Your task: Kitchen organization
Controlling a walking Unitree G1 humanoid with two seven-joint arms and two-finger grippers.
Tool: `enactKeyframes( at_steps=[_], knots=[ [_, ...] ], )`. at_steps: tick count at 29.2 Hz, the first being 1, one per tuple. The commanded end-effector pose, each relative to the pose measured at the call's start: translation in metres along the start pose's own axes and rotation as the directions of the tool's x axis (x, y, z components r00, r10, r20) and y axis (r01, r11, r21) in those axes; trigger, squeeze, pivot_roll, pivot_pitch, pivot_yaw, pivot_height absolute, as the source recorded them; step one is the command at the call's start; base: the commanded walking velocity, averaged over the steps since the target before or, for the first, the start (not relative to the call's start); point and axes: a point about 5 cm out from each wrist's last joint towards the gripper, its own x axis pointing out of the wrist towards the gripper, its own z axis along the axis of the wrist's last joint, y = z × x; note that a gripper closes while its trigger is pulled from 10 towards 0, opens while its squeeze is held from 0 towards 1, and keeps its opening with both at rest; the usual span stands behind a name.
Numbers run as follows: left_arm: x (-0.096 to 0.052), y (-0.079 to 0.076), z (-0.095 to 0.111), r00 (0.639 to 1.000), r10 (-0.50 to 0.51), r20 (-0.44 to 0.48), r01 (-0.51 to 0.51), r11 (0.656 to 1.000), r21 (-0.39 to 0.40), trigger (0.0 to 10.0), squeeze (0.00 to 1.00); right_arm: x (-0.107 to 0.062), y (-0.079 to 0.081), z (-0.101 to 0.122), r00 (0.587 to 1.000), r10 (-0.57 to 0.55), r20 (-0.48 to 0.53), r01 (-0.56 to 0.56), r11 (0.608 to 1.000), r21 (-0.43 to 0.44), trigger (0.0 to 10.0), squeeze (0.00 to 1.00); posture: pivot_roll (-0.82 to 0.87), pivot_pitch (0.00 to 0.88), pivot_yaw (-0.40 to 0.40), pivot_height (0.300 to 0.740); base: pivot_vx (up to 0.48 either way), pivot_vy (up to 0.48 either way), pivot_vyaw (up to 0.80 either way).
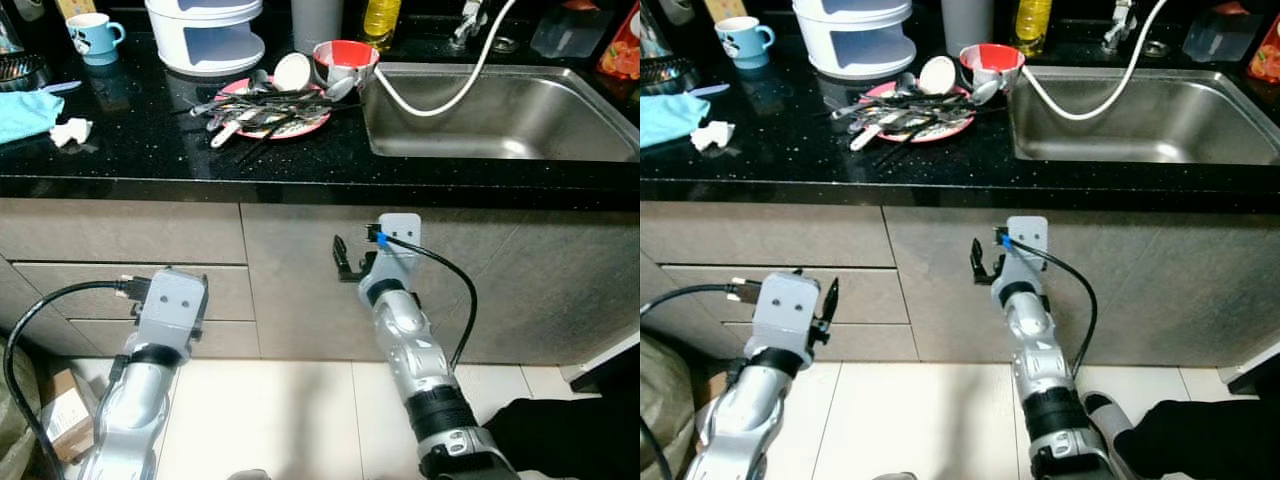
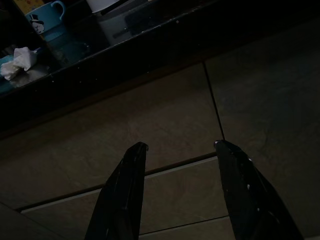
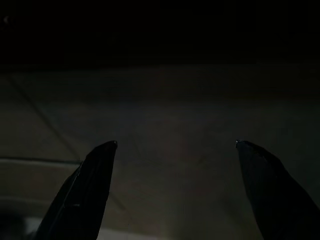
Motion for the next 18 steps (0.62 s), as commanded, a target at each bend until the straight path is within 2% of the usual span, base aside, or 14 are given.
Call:
enactKeyframes(
  at_steps=[1,2,3,4,10,12,13,17,18],
  knots=[
    [-0.002,0.002,-0.007,1.0,0.004,-0.029,-0.004,1.0,0.013,10.0,0.0,0.001,0.002,-0.001,0.999,-0.02,-0.049,0.023,0.997,0.069,10.0,0.0,0.24,0.073,-0.006,0.74,0.0,0.0,0.0],
    [-0.002,0.002,-0.006,1.0,0.004,-0.029,-0.003,1.0,0.014,10.0,0.0,0.001,0.003,-0.002,0.997,-0.014,-0.075,0.022,0.994,0.106,10.0,0.0,0.24,0.077,-0.004,0.74,0.0,0.0,0.0],
    [-0.002,0.002,-0.006,1.0,0.004,-0.029,-0.003,1.0,0.014,10.0,0.0,0.001,0.003,-0.002,0.997,-0.014,-0.075,0.022,0.994,0.106,10.0,0.0,0.24,0.077,-0.004,0.74,0.0,0.0,0.0],
    [-0.002,0.002,-0.006,1.0,0.004,-0.03,-0.004,1.0,0.014,10.0,0.0,-0.001,0.008,0.002,0.998,0.023,-0.063,-0.013,0.989,0.148,10.0,0.0,0.24,0.079,-0.002,0.74,0.0,0.0,0.0],
    [-0.002,0.003,-0.006,0.999,0.006,-0.031,-0.006,1.0,0.014,10.0,0.0,-0.003,0.015,0.006,0.997,0.07,-0.045,-0.064,0.989,0.13,10.0,0.0,0.24,0.081,0.0,0.74,0.0,0.0,0.0],
    [-0.002,0.003,-0.006,0.999,0.007,-0.032,-0.006,1.0,0.014,10.0,0.0,-0.001,0.009,0.006,0.997,-0.051,-0.066,0.056,0.994,0.088,10.0,0.0,0.24,0.081,0.001,0.74,0.0,0.0,0.0],
    [-0.002,0.004,-0.006,0.999,0.007,-0.033,-0.007,1.0,0.014,10.0,0.0,0.001,0.008,0.005,0.992,-0.088,-0.087,0.091,0.995,0.032,10.0,0.0,0.24,0.081,0.002,0.74,0.0,0.0,0.0],
    [-0.002,0.005,-0.007,0.999,0.011,-0.037,-0.01,1.0,0.016,10.0,0.0,0.0,0.013,0.007,0.989,-0.104,-0.105,0.104,0.995,-0.003,10.0,0.0,0.24,0.079,0.004,0.74,0.0,0.0,0.0],
    [-0.002,0.005,-0.007,0.999,0.013,-0.038,-0.012,1.0,0.018,10.0,0.0,0.0,0.014,0.008,0.989,-0.102,-0.103,0.104,0.994,0.013,10.0,0.0,0.24,0.075,0.004,0.74,0.0,0.0,0.0]
  ],
)
